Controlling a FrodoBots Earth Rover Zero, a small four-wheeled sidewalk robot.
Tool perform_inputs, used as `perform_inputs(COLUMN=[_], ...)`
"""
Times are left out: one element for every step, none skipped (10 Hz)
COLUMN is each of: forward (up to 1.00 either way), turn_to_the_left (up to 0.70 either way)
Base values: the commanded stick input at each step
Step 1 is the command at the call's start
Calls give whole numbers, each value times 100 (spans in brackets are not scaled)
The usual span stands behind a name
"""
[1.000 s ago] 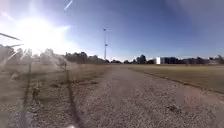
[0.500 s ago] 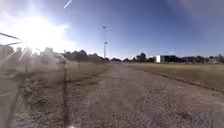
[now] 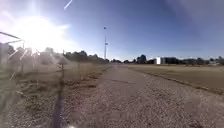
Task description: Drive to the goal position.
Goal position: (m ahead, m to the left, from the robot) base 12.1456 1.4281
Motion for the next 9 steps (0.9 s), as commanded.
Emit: perform_inputs(forward=[50,50,50,50,50,50,50,50,50], turn_to_the_left=[0,0,0,0,0,0,0,0,0])
